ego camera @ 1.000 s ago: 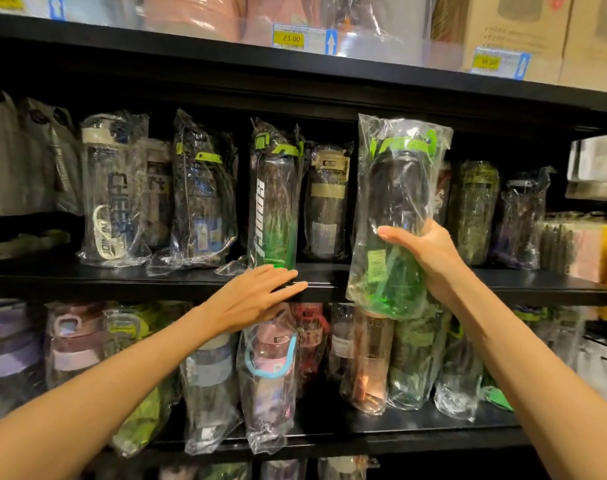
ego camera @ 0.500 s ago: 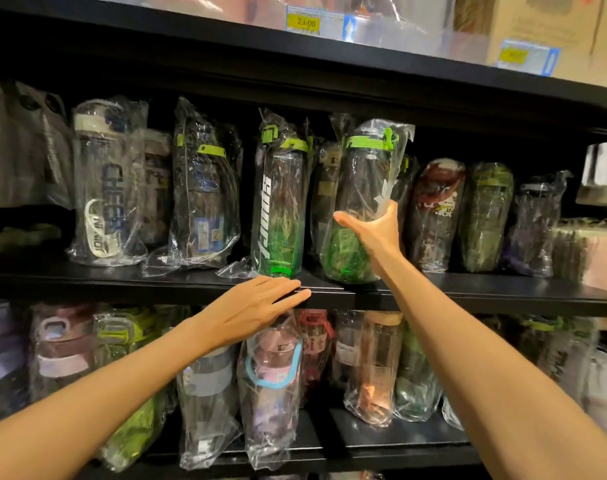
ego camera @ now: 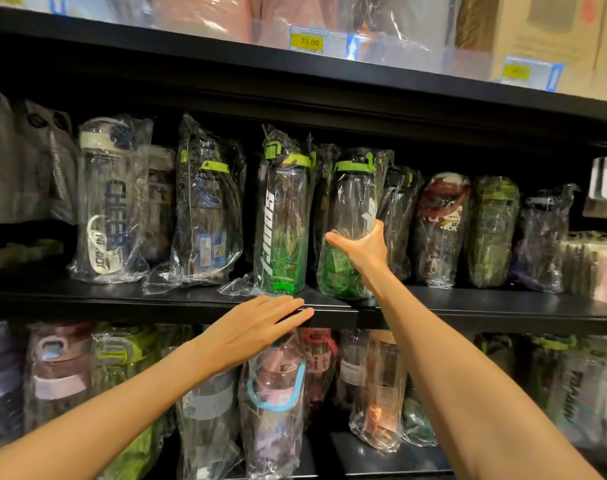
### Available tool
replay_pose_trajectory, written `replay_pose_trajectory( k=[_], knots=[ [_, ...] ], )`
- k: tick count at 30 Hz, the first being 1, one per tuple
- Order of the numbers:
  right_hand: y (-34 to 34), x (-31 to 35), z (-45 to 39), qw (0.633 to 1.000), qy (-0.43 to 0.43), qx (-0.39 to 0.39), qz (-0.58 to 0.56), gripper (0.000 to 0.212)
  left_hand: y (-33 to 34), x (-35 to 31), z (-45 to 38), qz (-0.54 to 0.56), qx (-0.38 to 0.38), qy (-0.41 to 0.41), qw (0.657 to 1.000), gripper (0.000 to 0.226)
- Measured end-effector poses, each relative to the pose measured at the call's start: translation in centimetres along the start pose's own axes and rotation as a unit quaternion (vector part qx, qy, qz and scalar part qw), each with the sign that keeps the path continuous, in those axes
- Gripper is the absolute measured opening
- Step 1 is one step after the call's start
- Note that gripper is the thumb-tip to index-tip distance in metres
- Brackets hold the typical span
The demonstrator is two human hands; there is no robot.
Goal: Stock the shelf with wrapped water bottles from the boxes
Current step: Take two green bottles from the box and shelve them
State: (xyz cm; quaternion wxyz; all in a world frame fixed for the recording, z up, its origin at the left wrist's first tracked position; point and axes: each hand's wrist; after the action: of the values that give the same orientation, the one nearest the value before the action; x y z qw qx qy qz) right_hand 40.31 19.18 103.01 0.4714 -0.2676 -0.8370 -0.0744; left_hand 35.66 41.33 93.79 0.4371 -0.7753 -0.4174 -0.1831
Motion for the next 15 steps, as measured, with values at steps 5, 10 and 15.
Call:
replay_pose_trajectory(
  k=[5, 10, 15],
  knots=[
    [0.14, -0.1, 0.17, 1.0, -0.01, -0.005, 0.007, 0.091, -0.26, -0.3, -0.11, -0.001, 0.026, -0.019, 0.999, 0.073],
    [0.34, -0.05, 0.23, 1.0, -0.024, -0.006, 0.008, 0.091, -0.24, -0.54, -0.06, -0.003, 0.047, -0.037, 0.998, 0.074],
    [0.93, -0.26, 0.07, 1.0, -0.028, -0.011, 0.009, 0.086, -0.81, -0.91, -0.33, -0.002, 0.05, -0.051, 0.997, 0.072]
  ],
)
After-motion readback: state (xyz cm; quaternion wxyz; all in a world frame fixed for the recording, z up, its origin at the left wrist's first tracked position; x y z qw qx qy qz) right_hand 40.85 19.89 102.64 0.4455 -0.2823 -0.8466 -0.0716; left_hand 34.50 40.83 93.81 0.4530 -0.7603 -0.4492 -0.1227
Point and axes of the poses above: each hand's wrist, its own z-axis away from the middle knuckle, its own y-axis out of the palm, x = y × z, and after that the axes turned 1 degree about -z, right-handed
